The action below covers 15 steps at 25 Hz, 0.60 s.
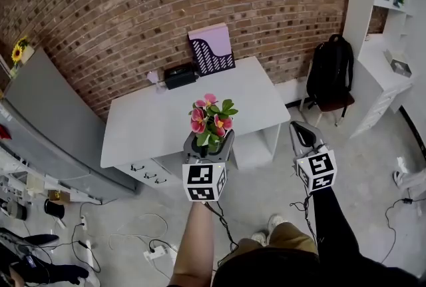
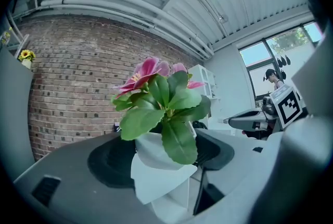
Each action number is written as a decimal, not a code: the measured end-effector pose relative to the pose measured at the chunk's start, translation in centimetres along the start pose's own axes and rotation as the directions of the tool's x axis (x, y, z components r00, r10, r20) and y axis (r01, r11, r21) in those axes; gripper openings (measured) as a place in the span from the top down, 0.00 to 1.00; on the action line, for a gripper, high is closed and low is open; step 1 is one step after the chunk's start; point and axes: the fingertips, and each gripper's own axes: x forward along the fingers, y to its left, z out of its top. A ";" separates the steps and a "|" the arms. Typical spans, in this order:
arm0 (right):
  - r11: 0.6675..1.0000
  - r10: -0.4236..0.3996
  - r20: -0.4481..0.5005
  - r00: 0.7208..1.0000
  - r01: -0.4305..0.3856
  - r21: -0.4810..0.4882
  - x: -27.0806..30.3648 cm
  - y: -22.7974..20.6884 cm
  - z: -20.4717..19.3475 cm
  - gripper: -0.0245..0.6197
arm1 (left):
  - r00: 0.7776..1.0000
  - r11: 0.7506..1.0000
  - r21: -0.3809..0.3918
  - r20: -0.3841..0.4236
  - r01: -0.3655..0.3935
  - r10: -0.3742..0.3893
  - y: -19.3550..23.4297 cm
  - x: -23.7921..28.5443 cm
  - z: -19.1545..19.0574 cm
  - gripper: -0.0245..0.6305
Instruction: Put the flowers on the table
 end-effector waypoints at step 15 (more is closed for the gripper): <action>0.999 0.039 0.044 0.998 -0.038 -0.009 10.3 -3.9 -2.5 0.96 | 1.000 1.000 0.007 0.009 -0.022 0.022 3.1 9.3 -2.3 0.44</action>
